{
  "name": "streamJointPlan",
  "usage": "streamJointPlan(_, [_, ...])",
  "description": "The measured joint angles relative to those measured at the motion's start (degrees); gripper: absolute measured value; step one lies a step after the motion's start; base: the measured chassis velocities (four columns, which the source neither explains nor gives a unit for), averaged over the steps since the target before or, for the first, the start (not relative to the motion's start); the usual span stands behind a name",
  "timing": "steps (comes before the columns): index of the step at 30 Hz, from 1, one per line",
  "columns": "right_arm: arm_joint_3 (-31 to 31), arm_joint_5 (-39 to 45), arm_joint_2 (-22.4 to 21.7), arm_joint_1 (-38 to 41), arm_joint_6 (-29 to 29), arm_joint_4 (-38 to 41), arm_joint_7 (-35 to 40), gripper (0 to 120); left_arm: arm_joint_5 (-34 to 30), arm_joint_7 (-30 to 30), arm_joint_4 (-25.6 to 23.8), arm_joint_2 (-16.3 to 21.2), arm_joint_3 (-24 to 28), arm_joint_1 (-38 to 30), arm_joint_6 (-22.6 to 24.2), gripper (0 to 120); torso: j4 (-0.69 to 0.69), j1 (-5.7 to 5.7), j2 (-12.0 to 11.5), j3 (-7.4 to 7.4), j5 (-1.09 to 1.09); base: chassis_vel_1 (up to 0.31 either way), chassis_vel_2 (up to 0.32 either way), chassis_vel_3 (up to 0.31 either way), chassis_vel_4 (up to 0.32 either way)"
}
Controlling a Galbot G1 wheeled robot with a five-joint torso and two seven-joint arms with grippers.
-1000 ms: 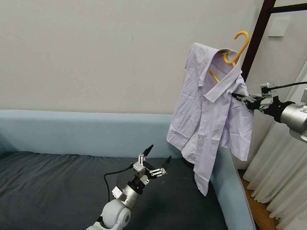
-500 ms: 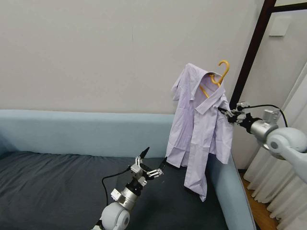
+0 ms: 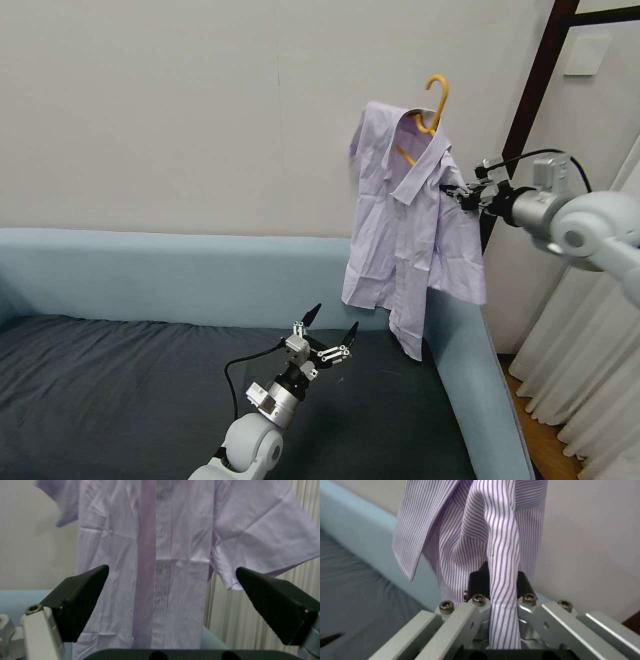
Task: Pick up the clothes from the sofa and hang them on the clothes hanger.
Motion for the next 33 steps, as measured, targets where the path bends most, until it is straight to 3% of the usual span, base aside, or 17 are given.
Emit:
streamJointPlan(5, [-1.0, 0.9, -0.3, 3.8, -2.2, 0.7, -6.0, 1, -2.5, -0.6, 2.1, -1.3, 1.3, -3.8, 1.8, 100, 0.06, 0.0, 0.0, 0.01, 0.0, 0.0, 0.0, 0.0, 0.0])
streamJointPlan(13, [-1.7, 1.6, 0.2, 7.1, -2.9, 0.8, -10.0, 1, -5.7, -0.7, 4.2, -2.8, 3.0, -8.0, 4.0, 100, 0.04, 0.0, 0.0, 0.01, 0.0, 0.0, 0.0, 0.0, 0.0])
streamJointPlan(19, [-2.1, 1.9, -0.2, 8.0, -2.7, 1.4, -10.6, 1, -11.4, 6.6, 9.2, -4.6, 3.7, -12.4, 5.1, 100, 0.04, 0.01, 0.0, 0.02, 0.0, 0.0, 0.0, 0.0, 0.0])
streamJointPlan(22, [-1.8, 1.8, -1.0, 7.5, -2.1, 2.2, -10.6, 1, -15.9, 13.8, 13.2, -5.8, 3.8, -15.0, 5.1, 90, 0.04, 0.01, 0.0, 0.02, 0.01, 0.0, 0.0, 0.0, 0.0])
streamJointPlan(26, [-1.6, 1.7, -1.2, 7.4, -1.9, 2.4, -10.6, 1, -17.0, 15.7, 14.3, -6.4, 3.8, -15.6, 5.1, 87, 0.04, 0.01, 0.0, 0.02, 0.01, 0.0, 0.0, 0.0, 0.0])
streamJointPlan(28, [-1.0, 1.4, -1.6, 7.1, -1.4, 3.2, -11.1, 1, -19.2, 21.3, 18.2, -9.6, 3.6, -17.7, 4.9, 66, 0.03, 0.01, 0.0, 0.02, 0.0, 0.0, 0.0, 0.0, 0.0])
streamJointPlan(31, [-0.8, 1.0, -1.7, 6.9, -1.0, 3.1, -11.4, 1, -19.4, 22.3, 18.9, -10.6, 3.7, -18.1, 4.8, 60, 0.03, 0.01, 0.0, 0.01, 0.0, 0.0, 0.0, 0.0, 0.0])
streamJointPlan(33, [-0.2, 0.5, -2.1, 6.1, -0.7, 2.7, -11.8, 1, -19.7, 22.9, 19.0, -10.9, 4.0, -18.3, 4.6, 48, 0.04, 0.01, 0.0, 0.01, 0.0, 0.0, 0.0, 0.0, 0.0])
